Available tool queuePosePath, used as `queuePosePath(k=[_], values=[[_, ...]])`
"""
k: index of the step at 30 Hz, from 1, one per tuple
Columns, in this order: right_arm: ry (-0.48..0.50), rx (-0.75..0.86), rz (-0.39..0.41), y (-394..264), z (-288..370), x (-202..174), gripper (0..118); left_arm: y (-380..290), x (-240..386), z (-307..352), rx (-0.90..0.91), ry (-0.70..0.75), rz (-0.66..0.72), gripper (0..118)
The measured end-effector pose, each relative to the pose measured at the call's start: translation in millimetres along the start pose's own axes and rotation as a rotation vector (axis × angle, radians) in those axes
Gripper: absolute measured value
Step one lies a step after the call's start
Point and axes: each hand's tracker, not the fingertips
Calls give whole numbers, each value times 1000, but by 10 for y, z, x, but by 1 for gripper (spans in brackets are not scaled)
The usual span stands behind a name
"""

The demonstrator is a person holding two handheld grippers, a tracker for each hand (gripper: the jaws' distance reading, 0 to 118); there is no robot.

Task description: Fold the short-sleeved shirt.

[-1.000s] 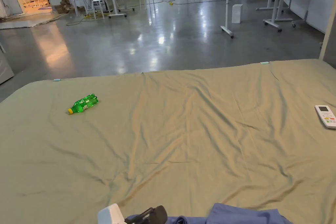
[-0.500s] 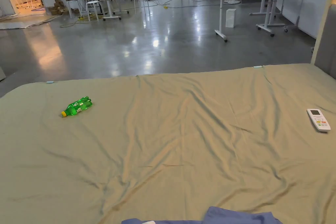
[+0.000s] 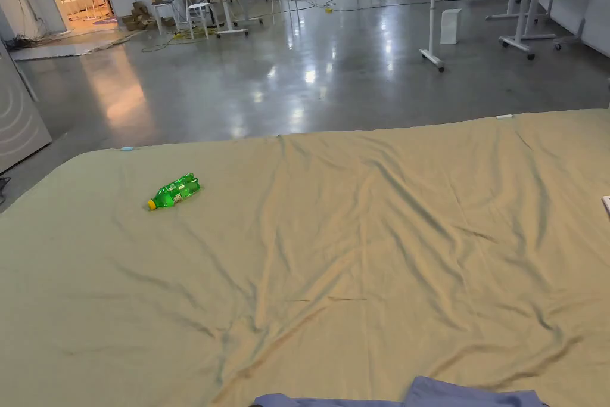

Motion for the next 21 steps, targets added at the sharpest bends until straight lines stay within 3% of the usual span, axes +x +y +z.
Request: queuePosePath(k=[1,4,5,7,12,15,21], values=[[3,-4,11,7,4,-17,0,-107,27,-45,-16,-39,29,54],[-4,-17,39,15,8,-44,0,-260,51,-202,-9,27,-29,22],[-5,-21,43,19,10,-46,0,-271,54,-217,2,30,-10,18],[-13,-25,49,23,24,-52,0,-275,55,-144,20,-24,64,14],[-4,-26,20,31,2,-22,0,13,334,89,-11,45,-106,11],[7,-25,18,43,-40,-34,0,174,458,381,36,28,-112,11],[58,-31,20,21,-130,-40,0,714,692,1013,153,283,-449,11]])
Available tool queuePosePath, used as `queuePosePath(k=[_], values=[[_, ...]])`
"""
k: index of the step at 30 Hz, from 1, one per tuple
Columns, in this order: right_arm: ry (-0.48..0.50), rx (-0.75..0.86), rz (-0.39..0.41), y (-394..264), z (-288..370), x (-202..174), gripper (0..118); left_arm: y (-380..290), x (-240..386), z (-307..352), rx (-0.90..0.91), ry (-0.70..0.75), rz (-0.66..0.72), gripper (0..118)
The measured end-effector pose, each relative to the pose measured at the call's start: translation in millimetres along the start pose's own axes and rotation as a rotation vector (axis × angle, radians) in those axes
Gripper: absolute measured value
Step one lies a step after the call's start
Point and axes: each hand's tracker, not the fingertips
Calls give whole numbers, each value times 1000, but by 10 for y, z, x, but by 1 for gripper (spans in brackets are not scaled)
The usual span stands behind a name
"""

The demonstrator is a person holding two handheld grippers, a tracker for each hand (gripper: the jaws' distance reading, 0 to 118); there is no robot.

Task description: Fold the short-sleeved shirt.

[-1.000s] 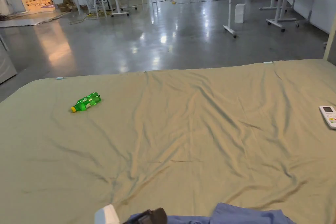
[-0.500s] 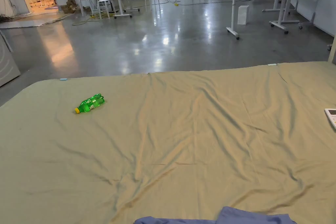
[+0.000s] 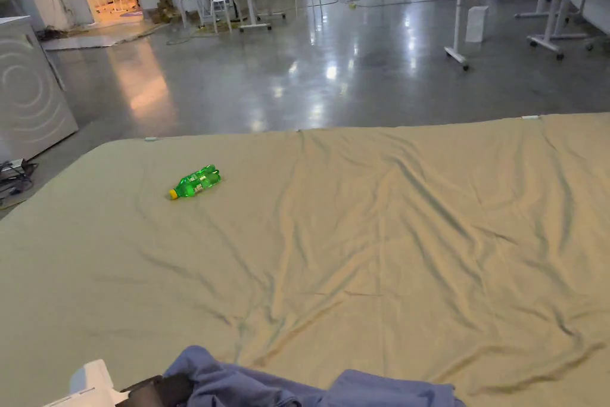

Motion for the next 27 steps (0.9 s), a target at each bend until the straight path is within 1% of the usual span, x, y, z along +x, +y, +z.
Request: queuePosePath(k=[1,2,3,4,7,11,13,15,18,19,20,21,22,23,26,27], values=[[8,-1,2,-7,-8,-2,0,44,111,65,35,4,-11,11],[10,-1,2,-12,-15,-7,0,52,226,96,49,-28,-21,11],[12,-1,-2,-15,-23,-13,0,74,160,9,40,-60,-40,11],[12,1,-11,-21,-29,-16,0,24,307,-46,14,-74,-77,11],[-7,25,-34,-20,17,-62,0,-286,927,-321,-39,-55,-201,11],[-14,42,-44,-12,132,-72,0,-789,1553,-909,-148,-205,-230,11],[-42,45,-57,-41,183,-40,0,-1039,1805,-1193,-207,-207,-265,11],[-55,50,-67,-67,252,-16,0,-1239,2017,-1451,-247,-194,-340,11],[-84,51,-66,-122,333,22,0,-1420,2127,-1692,-312,-190,-369,11],[-96,45,-63,-141,341,44,0,-1467,2224,-1669,-333,-191,-391,14],[-108,39,-67,-162,340,68,0,-1448,2222,-1702,-365,-185,-409,25],[-110,34,-74,-179,335,97,0,-1408,2210,-1707,-360,-196,-394,43],[-109,29,-82,-192,331,127,0,-1339,2193,-1666,-353,-228,-369,69],[-108,25,-90,-199,330,149,0,-1289,2148,-1565,-307,-243,-343,80],[-102,24,-104,-211,340,197,0,-976,2033,-1346,-98,-227,-253,81],[-94,22,-118,-202,335,214,0,-959,2052,-1178,-64,-216,-175,80]])
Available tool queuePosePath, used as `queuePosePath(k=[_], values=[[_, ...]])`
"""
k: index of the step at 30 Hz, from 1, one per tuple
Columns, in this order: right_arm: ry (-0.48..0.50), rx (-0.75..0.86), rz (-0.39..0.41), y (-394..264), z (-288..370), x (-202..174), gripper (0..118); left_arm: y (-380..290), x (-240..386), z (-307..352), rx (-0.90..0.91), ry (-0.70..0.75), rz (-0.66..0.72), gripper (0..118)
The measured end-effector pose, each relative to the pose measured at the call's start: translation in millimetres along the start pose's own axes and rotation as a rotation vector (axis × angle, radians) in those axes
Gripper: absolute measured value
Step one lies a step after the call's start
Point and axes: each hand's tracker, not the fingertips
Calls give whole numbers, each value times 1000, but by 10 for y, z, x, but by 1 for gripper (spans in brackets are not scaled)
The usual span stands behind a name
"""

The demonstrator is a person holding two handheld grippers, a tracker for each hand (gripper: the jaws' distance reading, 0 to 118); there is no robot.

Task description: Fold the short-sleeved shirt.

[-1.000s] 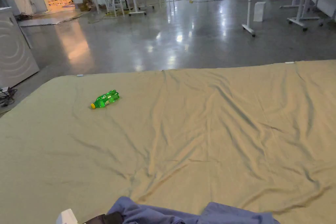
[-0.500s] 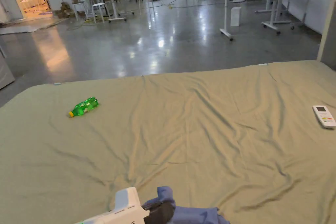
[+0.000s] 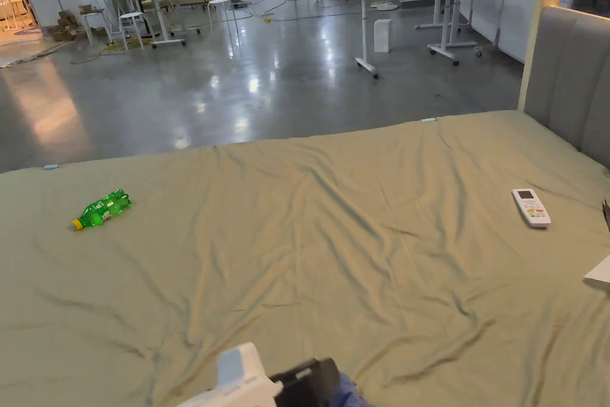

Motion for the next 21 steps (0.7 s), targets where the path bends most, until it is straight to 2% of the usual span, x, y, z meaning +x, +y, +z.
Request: queuePosePath(k=[1,2,3,4,8,11,18,21], values=[[3,0,-8,3,-3,13,0,33,-58,17,12,-12,75,72],[3,4,-11,7,-3,17,0,35,-129,3,8,-52,156,51],[1,8,-14,11,-1,17,0,13,-176,-42,-23,-93,195,19],[0,10,-18,19,2,22,0,-87,-267,-110,-69,-109,194,3],[-7,11,-18,35,50,13,0,-487,-260,-549,-265,-110,104,3],[-28,-6,6,49,139,-43,0,-798,-249,-819,-393,2,81,1],[-19,-67,-3,-78,65,-72,0,-758,-105,-783,-353,-11,23,0],[46,-90,4,-105,-145,-124,0,-633,-121,-605,-242,-118,81,0]])
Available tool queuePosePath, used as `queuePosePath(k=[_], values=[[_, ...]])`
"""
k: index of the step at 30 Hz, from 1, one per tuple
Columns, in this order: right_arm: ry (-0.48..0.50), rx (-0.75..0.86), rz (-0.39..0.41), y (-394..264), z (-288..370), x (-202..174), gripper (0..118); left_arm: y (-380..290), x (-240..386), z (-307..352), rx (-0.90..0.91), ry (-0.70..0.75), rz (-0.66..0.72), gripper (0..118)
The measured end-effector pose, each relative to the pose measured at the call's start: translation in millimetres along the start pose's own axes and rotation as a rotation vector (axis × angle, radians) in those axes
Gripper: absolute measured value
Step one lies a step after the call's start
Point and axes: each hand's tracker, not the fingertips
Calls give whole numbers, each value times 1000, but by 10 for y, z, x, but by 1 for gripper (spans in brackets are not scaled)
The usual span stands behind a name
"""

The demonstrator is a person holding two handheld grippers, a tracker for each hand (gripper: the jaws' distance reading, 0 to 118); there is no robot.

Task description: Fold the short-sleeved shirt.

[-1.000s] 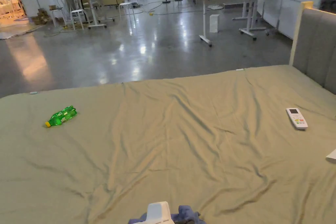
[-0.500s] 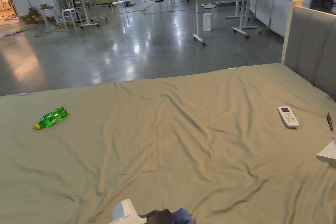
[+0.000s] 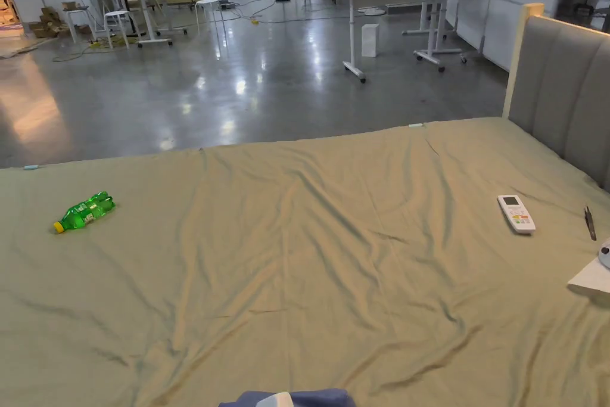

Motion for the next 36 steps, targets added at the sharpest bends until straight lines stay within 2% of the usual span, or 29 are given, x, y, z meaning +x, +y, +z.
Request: queuePosePath(k=[2,8,11,12,13,15,16,17,19,20,23,25,28,30,31,32,33,34,36], values=[[53,-35,-30,7,-258,-30,0,100,26,301,77,-58,-12,1],[228,-139,-52,337,-1294,-395,0,358,-114,1308,240,2,-84,1],[218,-226,-36,452,-1820,-563,0,413,-399,1636,275,37,-64,4],[194,-269,15,484,-1954,-610,0,424,-490,1710,273,56,-53,11],[158,-341,63,488,-2109,-643,0,428,-591,1784,263,63,-29,31],[7,-493,168,399,-2367,-668,0,427,-861,1831,230,37,36,79],[3,-535,222,338,-2421,-674,0,422,-984,1833,186,-9,62,101],[59,-476,228,320,-2414,-653,0,409,-1074,1819,148,-36,94,108],[41,-493,146,403,-2379,-647,0,408,-1231,1777,83,-40,134,108],[36,-509,132,394,-2422,-618,0,402,-1302,1735,65,-37,145,108],[41,-524,156,401,-2482,-610,0,424,-1402,1486,-2,-31,180,108],[44,-532,145,400,-2423,-609,0,440,-1476,1299,-35,-50,229,108],[53,-544,110,420,-2439,-560,0,523,-1701,938,-92,-166,306,108],[56,-544,107,413,-2433,-562,0,533,-1705,752,-123,-161,338,106],[54,-542,102,409,-2427,-562,0,472,-1236,758,-137,-174,326,97],[51,-535,94,429,-2345,-594,0,470,-1155,713,-149,-191,319,79],[51,-529,92,421,-2326,-593,0,471,-1130,677,-154,-178,331,52],[50,-522,86,409,-2314,-584,0,446,-1068,643,-182,-98,324,34],[53,-515,73,409,-2387,-534,0,468,-1100,713,-168,-112,309,34]])
